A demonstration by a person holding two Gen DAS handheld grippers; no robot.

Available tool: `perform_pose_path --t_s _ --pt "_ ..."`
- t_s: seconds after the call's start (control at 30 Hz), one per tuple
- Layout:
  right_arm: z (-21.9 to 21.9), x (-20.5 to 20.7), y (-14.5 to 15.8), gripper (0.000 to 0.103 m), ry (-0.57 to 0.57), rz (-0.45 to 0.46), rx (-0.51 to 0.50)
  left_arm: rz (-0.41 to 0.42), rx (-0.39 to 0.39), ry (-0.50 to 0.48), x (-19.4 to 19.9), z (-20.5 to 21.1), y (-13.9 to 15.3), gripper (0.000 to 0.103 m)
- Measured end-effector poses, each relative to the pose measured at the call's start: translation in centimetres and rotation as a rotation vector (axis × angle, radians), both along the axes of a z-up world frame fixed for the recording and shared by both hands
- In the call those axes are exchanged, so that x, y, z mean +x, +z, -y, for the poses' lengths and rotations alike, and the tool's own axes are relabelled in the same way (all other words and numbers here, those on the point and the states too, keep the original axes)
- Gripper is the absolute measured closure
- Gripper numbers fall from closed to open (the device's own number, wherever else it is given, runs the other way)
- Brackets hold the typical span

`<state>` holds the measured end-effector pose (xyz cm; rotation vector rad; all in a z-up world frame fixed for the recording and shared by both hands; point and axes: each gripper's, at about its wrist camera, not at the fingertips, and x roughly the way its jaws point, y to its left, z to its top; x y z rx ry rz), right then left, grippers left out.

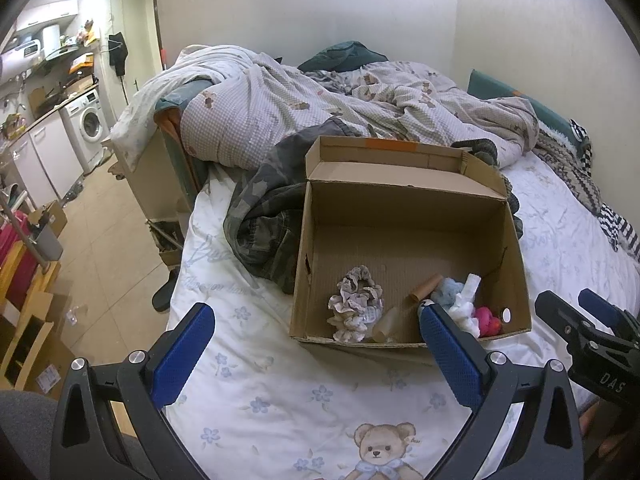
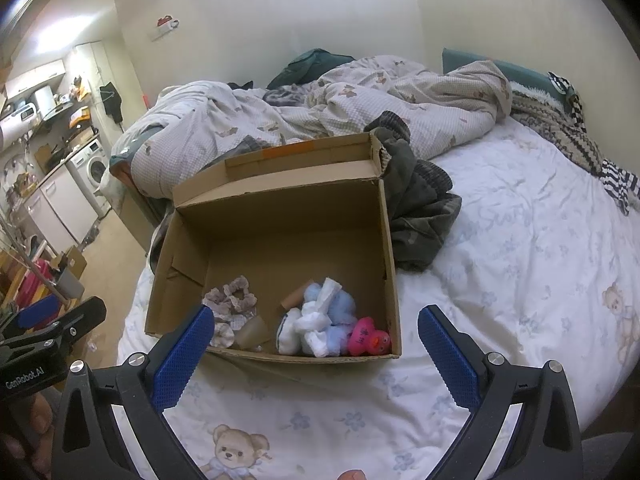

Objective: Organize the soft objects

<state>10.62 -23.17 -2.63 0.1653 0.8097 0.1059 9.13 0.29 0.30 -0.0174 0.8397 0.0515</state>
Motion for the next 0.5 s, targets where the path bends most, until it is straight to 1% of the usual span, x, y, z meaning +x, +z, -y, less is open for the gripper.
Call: perform_pose_path --t_s 0.5 --pt "-0.26 -0.05 0.20 0.000 0.002 0.007 0.002 -0.001 0.001 -0.002 -0.01 0.02 -0.02 0.000"
